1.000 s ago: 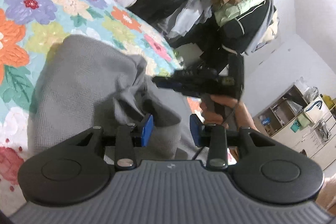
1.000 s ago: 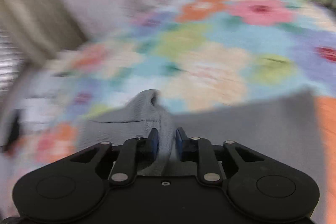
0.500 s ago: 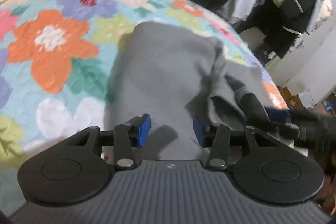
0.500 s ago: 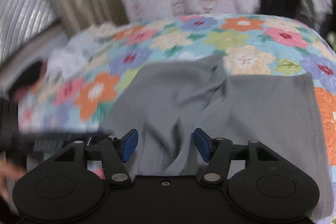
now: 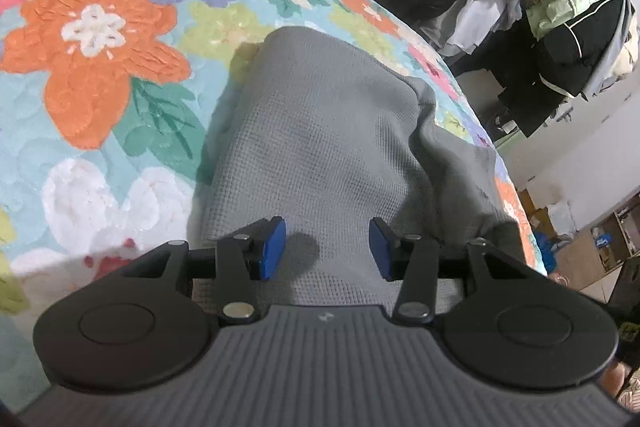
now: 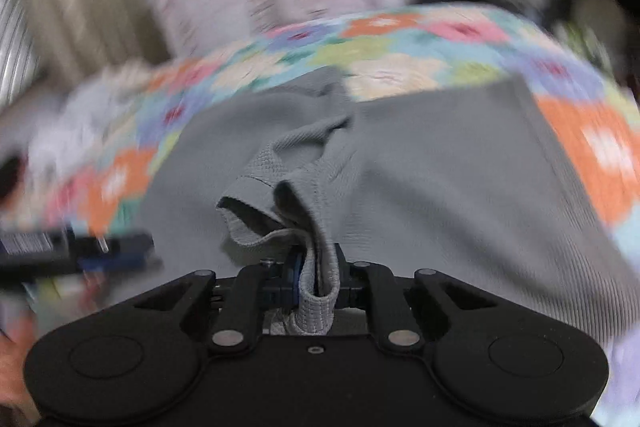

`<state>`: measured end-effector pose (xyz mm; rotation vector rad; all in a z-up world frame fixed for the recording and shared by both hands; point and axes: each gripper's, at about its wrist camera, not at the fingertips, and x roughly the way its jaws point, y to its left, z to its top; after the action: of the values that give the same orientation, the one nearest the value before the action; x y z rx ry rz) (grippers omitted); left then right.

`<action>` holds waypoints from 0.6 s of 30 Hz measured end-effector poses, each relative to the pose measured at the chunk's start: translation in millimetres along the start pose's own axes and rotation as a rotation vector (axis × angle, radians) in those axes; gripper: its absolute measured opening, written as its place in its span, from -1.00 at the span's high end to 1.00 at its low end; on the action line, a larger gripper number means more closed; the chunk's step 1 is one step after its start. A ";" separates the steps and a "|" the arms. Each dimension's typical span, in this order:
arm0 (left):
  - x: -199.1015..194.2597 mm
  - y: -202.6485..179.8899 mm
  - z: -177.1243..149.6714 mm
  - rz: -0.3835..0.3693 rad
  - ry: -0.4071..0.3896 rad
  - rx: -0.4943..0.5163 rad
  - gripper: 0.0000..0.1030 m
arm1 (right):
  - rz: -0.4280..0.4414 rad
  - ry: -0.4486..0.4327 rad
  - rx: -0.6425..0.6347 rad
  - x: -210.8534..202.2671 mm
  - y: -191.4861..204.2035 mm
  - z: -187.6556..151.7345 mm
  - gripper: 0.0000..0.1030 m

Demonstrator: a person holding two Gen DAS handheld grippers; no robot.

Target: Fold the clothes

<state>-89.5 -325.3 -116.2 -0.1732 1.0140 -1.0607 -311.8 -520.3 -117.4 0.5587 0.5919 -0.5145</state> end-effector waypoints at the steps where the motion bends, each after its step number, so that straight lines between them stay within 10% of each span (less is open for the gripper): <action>1: 0.6 -0.7 -1.9 0.010 -0.003 0.009 0.13 | -0.005 0.006 0.033 -2.1 -7.3 -2.6 0.64; 14: -7.3 -16.5 -5.3 0.173 -0.019 0.169 0.13 | -0.095 0.013 0.003 -7.8 -26.6 -18.0 0.41; 18: -7.7 -14.0 -0.3 0.163 -0.013 0.152 0.13 | -0.153 -0.019 -0.157 -13.1 -14.0 -24.0 0.06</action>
<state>-99.5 -326.4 -103.8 0.0265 0.9159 -0.9817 -338.5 -512.0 -130.4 0.3610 0.6544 -0.6111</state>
